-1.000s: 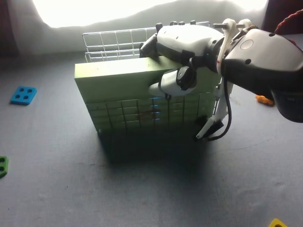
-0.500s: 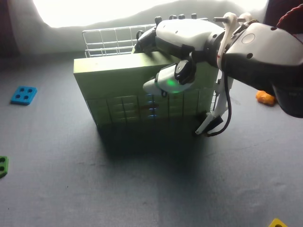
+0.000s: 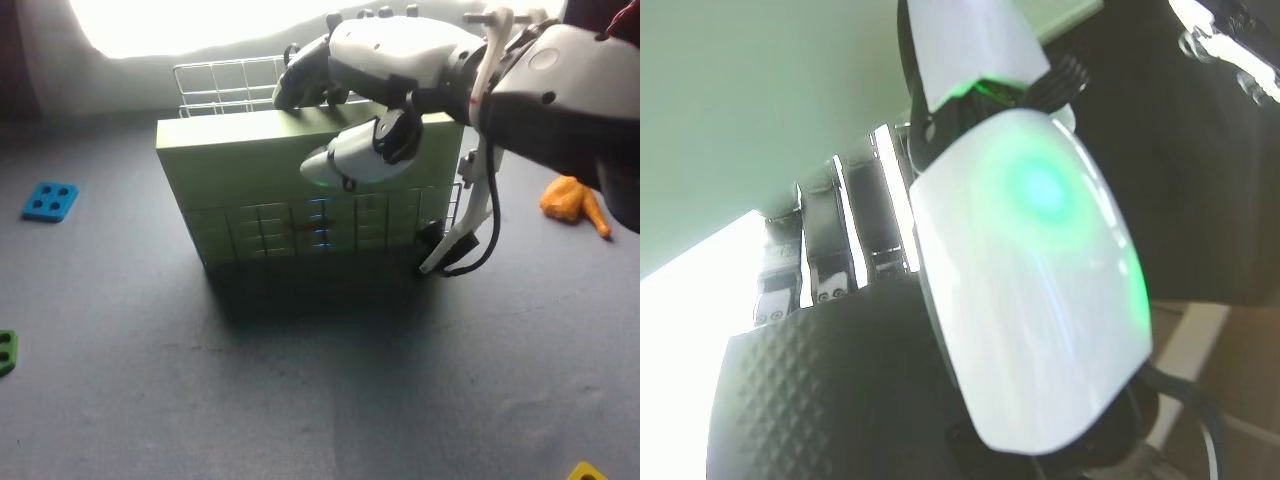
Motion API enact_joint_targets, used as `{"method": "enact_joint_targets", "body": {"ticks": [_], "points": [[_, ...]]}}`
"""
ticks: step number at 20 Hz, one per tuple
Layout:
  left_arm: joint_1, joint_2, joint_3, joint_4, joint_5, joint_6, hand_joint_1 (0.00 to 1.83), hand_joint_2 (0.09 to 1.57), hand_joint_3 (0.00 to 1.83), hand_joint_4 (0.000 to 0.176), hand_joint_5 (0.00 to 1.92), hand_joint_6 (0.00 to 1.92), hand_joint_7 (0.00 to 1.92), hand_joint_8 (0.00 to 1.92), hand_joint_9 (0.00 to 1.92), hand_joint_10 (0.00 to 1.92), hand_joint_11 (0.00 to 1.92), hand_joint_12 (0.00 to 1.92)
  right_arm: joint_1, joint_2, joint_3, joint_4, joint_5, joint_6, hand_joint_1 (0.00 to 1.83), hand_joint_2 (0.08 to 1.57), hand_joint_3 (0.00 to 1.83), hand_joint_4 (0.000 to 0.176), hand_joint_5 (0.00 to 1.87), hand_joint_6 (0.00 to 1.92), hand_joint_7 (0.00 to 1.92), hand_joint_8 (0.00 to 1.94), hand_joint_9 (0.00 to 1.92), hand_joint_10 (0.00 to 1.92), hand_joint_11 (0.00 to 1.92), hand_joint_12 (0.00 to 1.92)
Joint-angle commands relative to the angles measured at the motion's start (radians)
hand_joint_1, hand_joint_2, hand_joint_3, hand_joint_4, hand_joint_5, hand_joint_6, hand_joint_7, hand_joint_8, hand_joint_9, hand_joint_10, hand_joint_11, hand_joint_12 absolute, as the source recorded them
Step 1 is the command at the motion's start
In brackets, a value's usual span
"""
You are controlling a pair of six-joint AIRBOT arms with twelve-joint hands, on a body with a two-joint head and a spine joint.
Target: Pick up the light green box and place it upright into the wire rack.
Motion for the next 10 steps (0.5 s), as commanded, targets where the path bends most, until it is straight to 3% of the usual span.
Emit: {"method": "enact_joint_targets", "body": {"ticks": [1, 4, 6, 10], "points": [[-0.009, 0.000, 0.004, 0.010, 0.085, -0.001, 0.09, 1.27, 0.00, 0.000, 0.18, 0.00, 0.25, 0.00, 0.21, 0.01, 0.00, 0.32, 0.020, 0.015, -0.012, -0.027, 0.040, -0.003, 1.00, 1.09, 0.00, 0.000, 0.48, 0.35, 0.62, 0.08, 0.26, 1.15, 0.03, 1.92], [-0.009, 0.000, 0.003, 0.010, 0.085, -0.001, 0.09, 1.27, 0.00, 0.000, 0.17, 0.00, 0.25, 0.00, 0.20, 0.00, 0.00, 0.28, 0.039, 0.060, -0.059, -0.027, 0.038, -0.030, 0.99, 1.08, 0.00, 0.000, 0.45, 0.36, 0.61, 0.05, 0.30, 1.06, 0.07, 1.84], [-0.009, 0.000, 0.002, 0.010, 0.085, -0.001, 0.11, 1.27, 0.00, 0.000, 0.18, 0.00, 0.26, 0.00, 0.22, 0.00, 0.00, 0.38, 0.051, 0.089, -0.085, -0.030, 0.039, -0.032, 0.97, 1.08, 0.00, 0.000, 0.45, 0.36, 0.63, 0.04, 0.33, 1.02, 0.07, 1.82], [-0.009, 0.000, 0.001, 0.010, 0.085, -0.001, 0.10, 1.27, 0.00, 0.000, 0.17, 0.00, 0.25, 0.00, 0.21, 0.00, 0.00, 0.34, 0.071, 0.171, -0.178, -0.222, 0.096, 0.052, 0.97, 1.09, 0.00, 0.000, 0.47, 0.37, 0.64, 0.04, 0.33, 1.04, 0.08, 1.82]]}}
